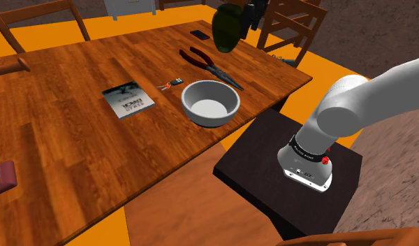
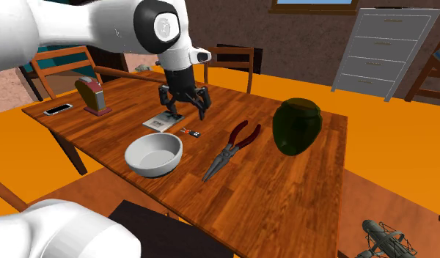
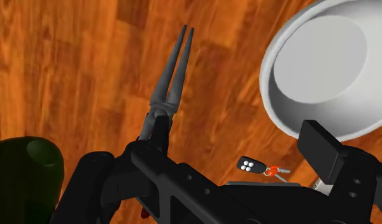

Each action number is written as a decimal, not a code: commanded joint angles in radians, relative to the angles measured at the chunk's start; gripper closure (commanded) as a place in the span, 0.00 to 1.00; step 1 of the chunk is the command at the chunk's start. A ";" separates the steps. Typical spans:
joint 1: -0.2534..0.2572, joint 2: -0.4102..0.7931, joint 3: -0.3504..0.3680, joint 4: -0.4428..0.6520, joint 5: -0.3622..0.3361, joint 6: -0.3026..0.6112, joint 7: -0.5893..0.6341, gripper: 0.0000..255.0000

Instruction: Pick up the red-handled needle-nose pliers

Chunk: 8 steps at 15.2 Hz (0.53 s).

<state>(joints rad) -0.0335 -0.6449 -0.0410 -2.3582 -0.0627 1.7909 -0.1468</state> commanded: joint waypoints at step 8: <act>-0.022 0.286 -0.062 0.016 0.012 0.244 -0.019 0.00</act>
<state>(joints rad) -0.0546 -0.3982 -0.0979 -2.3472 -0.0551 2.0022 -0.1662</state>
